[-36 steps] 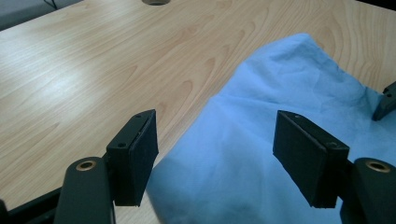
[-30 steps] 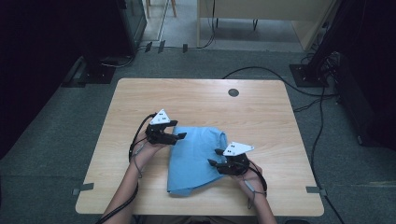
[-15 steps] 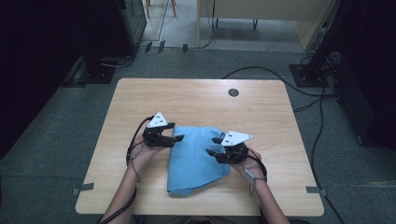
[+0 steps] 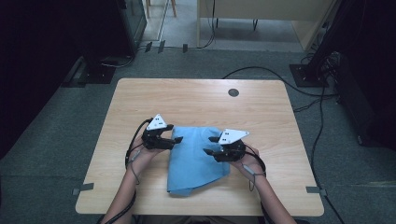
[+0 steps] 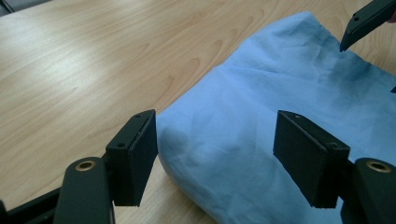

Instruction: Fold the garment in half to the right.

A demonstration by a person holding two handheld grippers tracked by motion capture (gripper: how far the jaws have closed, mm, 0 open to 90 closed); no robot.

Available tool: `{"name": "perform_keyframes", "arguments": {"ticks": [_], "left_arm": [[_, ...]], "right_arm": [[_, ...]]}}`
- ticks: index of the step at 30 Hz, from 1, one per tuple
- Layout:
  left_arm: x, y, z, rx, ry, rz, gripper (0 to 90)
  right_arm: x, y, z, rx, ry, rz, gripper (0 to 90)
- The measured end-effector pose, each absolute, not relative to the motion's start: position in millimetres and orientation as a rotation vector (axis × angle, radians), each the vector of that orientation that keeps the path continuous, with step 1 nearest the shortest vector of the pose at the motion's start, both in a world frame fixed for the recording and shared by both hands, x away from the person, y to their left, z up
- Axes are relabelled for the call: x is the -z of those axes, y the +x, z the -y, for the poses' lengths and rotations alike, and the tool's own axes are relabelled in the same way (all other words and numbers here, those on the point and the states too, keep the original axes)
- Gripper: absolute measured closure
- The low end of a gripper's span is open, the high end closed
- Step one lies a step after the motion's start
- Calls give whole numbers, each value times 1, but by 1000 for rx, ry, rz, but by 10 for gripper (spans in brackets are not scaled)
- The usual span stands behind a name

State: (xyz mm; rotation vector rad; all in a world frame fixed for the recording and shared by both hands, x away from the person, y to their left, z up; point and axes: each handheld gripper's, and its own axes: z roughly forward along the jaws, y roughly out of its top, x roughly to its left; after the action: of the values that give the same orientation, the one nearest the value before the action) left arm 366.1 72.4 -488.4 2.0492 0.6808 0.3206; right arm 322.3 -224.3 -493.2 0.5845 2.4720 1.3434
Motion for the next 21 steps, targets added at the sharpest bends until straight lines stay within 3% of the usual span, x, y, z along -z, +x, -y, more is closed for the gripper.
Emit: {"name": "perform_keyframes", "arguments": {"ticks": [21], "left_arm": [[501,368,-66,-267,2067,-679,290]], "right_arm": [[509,332,239,-1266,732,-2457,451]]}}
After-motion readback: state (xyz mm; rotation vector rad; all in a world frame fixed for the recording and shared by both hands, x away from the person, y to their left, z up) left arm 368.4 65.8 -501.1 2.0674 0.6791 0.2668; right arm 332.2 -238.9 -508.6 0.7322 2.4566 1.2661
